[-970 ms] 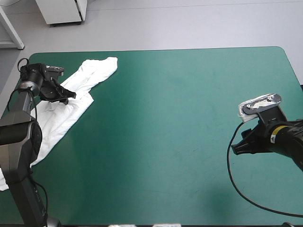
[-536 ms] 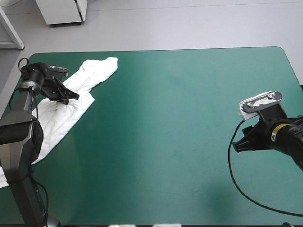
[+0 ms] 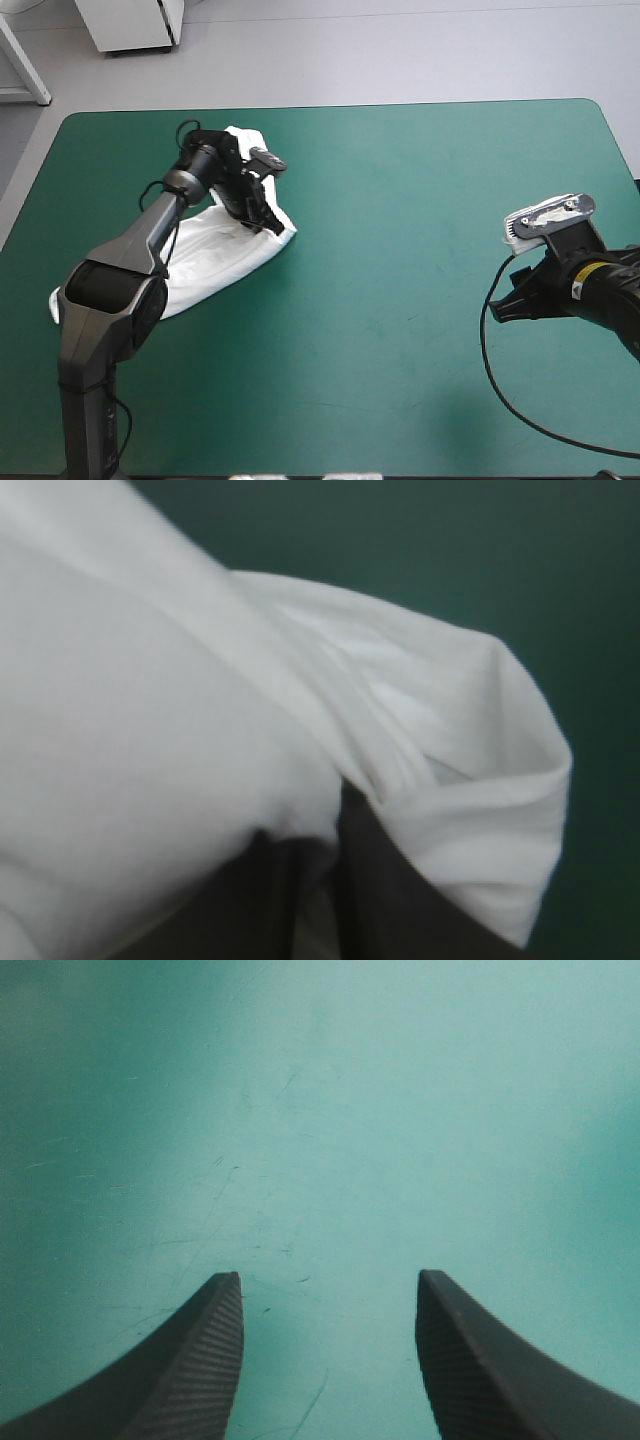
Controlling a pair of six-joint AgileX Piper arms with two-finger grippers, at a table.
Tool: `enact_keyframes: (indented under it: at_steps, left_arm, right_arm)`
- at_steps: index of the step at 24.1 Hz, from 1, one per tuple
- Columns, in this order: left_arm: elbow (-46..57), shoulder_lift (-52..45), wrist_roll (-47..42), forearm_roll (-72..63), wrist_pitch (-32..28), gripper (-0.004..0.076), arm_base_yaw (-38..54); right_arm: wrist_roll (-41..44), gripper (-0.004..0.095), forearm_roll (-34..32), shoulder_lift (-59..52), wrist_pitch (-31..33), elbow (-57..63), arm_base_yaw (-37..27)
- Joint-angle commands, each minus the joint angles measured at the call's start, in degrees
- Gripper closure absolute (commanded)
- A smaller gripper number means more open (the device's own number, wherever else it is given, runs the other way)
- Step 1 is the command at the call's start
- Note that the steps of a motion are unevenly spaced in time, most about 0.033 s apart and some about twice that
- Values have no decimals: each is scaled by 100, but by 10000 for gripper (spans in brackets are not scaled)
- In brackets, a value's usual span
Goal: Fold the cloth
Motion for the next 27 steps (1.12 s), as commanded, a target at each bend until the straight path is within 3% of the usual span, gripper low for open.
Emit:
enact_keyframes:
  at_steps: [1, 9, 17, 21, 24, 27]
  left_arm:
    - [-246, -441, 0, -466, 360, 734, -649]
    - [-246, -820, 49, -1184, 413, 734, -2711]
    - [-246, -930, -45, -1480, 413, 734, -3395]
    - [-246, -930, -329, -851, 413, 731, -3395]
    - [-246, -930, -536, -485, 413, 652, -3256]
    - [-246, -970, -561, -624, 413, 467, -3017]
  right_arm:
    - [-8, 417, 21, -37, -328, -170, -42]
    - [-8, 421, 21, -37, -341, -170, -42]
    - [-8, 422, 82, -37, -341, -170, -42]
    - [-8, 422, 103, -37, -330, -170, -42]
    - [-8, 422, 103, -37, -318, -170, -42]
    - [-48, 422, 103, -37, -296, -170, -42]
